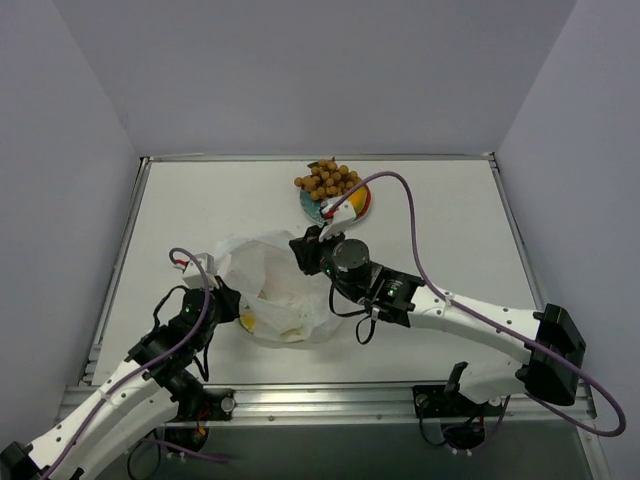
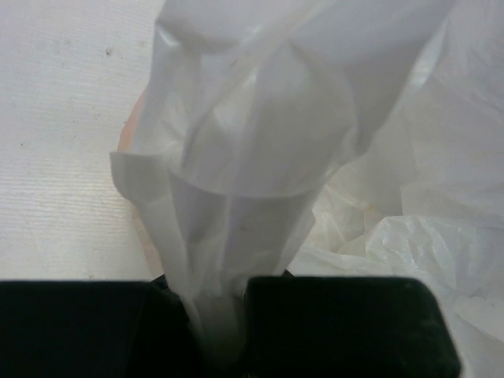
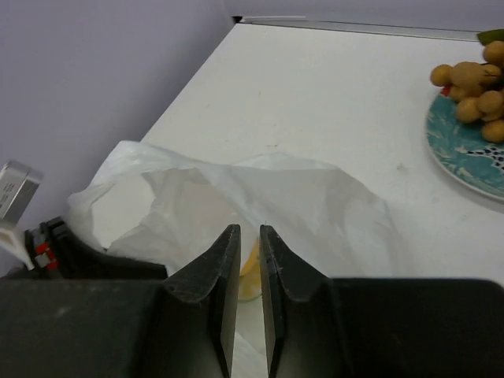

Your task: Take the fake fruits out of the plastic bag

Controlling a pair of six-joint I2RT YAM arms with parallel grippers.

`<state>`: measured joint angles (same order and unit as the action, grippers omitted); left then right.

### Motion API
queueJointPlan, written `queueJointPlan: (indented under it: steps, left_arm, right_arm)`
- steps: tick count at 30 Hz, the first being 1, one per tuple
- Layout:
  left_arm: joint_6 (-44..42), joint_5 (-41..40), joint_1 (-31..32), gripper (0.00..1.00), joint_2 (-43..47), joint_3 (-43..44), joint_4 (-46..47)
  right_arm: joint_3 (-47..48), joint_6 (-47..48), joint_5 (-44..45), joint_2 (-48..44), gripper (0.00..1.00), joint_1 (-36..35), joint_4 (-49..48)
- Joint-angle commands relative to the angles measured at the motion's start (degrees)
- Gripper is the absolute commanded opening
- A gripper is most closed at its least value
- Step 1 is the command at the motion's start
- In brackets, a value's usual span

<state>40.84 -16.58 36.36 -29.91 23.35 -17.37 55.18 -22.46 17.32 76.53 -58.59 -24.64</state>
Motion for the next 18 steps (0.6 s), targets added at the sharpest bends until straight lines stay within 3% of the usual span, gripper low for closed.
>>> queueJointPlan:
  steps: [1, 6, 13, 18]
  left_arm:
    - [0.73, -0.64, 0.29, 0.02, 0.90, 3.98, 0.41]
    - [0.64, -2.40, 0.29, 0.02, 2.84, 4.33, -1.00]
    - [-0.76, -2.23, 0.38, 0.02, 1.00, 6.35, 1.72]
    - [-0.59, -0.47, 0.38, 0.02, 0.55, 6.62, 3.39]
  right_arm:
    - [1.16, 1.10, 3.86, 1.50, 0.12, -3.98, -0.76]
    - [2.48, -0.48, -0.88, 9.59, 0.12, -7.77, -3.21]
    - [5.20, -3.11, -0.18, 23.37, 0.13, -6.46, -7.35]
    - [6.61, -6.27, -1.93, 28.57, 0.32, -5.05, -14.28]
